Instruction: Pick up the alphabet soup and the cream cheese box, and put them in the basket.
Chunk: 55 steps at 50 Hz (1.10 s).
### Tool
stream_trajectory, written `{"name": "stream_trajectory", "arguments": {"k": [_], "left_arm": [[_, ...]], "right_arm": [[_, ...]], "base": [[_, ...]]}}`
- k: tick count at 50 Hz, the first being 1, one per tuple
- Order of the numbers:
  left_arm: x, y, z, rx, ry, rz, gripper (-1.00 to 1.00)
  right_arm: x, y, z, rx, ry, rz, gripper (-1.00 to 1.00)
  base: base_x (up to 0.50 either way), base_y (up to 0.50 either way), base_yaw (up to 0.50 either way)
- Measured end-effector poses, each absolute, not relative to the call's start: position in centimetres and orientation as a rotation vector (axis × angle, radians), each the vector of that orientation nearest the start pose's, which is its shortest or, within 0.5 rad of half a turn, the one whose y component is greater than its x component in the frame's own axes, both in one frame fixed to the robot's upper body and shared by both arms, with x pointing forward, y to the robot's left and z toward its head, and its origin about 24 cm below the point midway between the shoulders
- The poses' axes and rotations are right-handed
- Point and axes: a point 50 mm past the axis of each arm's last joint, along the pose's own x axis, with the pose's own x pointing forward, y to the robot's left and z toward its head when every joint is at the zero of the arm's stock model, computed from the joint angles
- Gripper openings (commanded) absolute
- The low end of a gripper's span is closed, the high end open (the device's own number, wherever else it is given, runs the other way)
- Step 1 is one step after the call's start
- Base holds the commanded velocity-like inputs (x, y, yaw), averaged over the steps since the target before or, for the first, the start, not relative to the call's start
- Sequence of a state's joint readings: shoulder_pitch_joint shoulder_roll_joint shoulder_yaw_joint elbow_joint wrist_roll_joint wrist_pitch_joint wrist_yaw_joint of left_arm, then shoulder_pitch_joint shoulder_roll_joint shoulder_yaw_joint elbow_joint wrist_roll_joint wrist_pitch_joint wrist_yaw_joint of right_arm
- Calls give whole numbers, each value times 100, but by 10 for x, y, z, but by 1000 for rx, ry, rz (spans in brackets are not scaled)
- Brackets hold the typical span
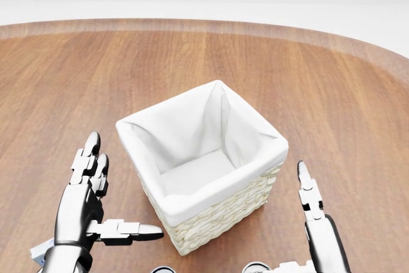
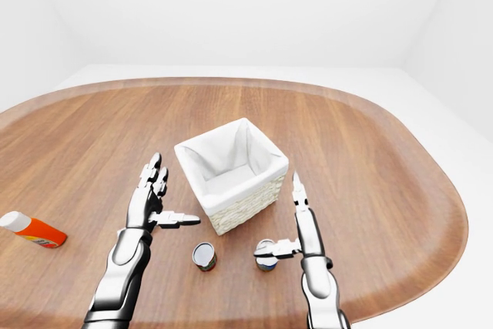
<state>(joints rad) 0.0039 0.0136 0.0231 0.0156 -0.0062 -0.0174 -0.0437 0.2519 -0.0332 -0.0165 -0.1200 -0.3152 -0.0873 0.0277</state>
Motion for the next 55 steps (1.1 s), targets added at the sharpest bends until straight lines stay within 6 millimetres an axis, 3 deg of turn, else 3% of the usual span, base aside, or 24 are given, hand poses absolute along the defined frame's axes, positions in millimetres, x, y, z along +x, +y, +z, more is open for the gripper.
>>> {"name": "stream_trajectory", "arguments": {"k": [25, 40, 55], "left_arm": [[253, 156, 38, 1, 3, -21, 100], [253, 156, 39, -2, 2, -24, 100], [253, 155, 39, -5, 1, -33, 100]], "right_arm": [[180, -169, -11, -457, 213, 25, 100], [190, -171, -23, -504, 250, 20, 100], [198, -166, -60, -582, 372, 23, 100]], "base": [[0, 0, 0], [0, 0, 0], [0, 0, 0]]}}
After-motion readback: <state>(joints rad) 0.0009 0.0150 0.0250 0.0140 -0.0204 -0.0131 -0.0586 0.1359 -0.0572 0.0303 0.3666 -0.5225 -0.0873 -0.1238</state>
